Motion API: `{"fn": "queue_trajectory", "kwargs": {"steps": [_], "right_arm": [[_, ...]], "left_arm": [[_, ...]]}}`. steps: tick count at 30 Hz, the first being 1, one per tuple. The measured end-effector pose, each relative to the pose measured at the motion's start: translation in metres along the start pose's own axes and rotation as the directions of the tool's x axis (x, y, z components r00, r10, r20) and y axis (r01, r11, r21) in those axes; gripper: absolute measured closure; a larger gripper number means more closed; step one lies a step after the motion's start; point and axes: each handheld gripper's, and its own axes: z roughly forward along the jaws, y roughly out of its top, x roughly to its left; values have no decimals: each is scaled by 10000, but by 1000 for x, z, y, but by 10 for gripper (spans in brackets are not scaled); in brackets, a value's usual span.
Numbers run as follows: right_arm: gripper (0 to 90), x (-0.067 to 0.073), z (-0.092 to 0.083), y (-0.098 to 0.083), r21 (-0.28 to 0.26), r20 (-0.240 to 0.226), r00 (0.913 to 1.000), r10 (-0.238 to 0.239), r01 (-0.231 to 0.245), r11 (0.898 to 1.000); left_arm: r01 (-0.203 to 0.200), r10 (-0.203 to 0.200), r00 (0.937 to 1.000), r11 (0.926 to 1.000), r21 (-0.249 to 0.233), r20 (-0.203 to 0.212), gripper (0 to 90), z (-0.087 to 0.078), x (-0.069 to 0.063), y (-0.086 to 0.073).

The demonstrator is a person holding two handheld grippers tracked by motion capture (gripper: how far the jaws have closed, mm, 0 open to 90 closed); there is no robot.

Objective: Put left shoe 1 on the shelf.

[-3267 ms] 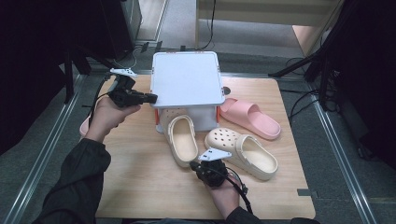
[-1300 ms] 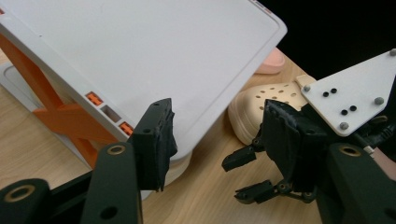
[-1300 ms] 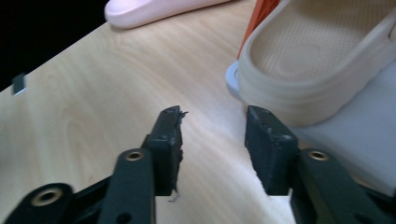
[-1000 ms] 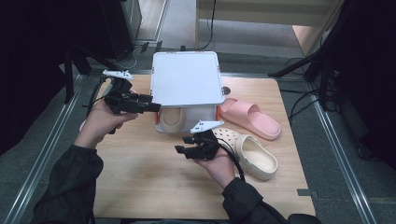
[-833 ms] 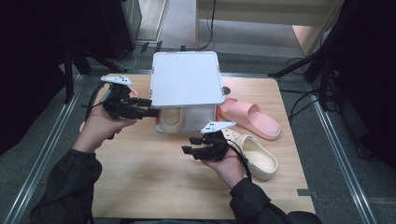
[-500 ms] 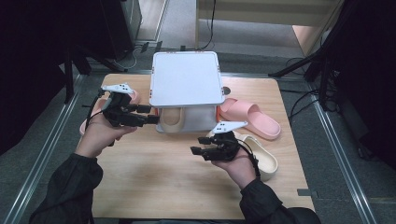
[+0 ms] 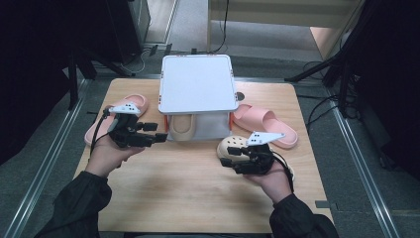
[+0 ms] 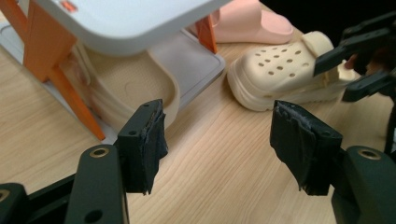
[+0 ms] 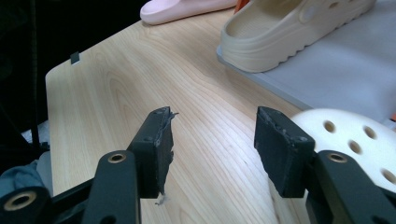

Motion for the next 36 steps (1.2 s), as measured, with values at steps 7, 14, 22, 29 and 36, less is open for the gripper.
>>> {"fn": "queue_trajectory", "kwargs": {"steps": [7, 14, 22, 29, 36], "right_arm": [[479, -12, -24, -9, -269, 296, 9993, 232, -224, 9994], [487, -19, -39, -17, -381, 555, 9977, 385, -364, 9986], [514, -25, -57, -26, -707, 1051, 9928, 567, -495, 9963], [527, -25, -72, -38, -726, 1563, 9837, 889, -783, 9943], [524, -22, -65, -45, -598, 1764, 9768, 1216, -1127, 9918]], "left_arm": [[50, -46, 9996, 9999, 151, -265, 360, 5, 0, -20], [36, -33, 9996, 9999, 118, -288, 360, 10, -2, -35], [-399, 406, 9990, 9987, 309, -210, 360, 25, 0, -41], [-646, 648, 9979, 9971, 393, -42, 360, 39, 0, -34], [-781, 773, 9969, 9951, 605, 168, 369, 52, -1, -25]]}}
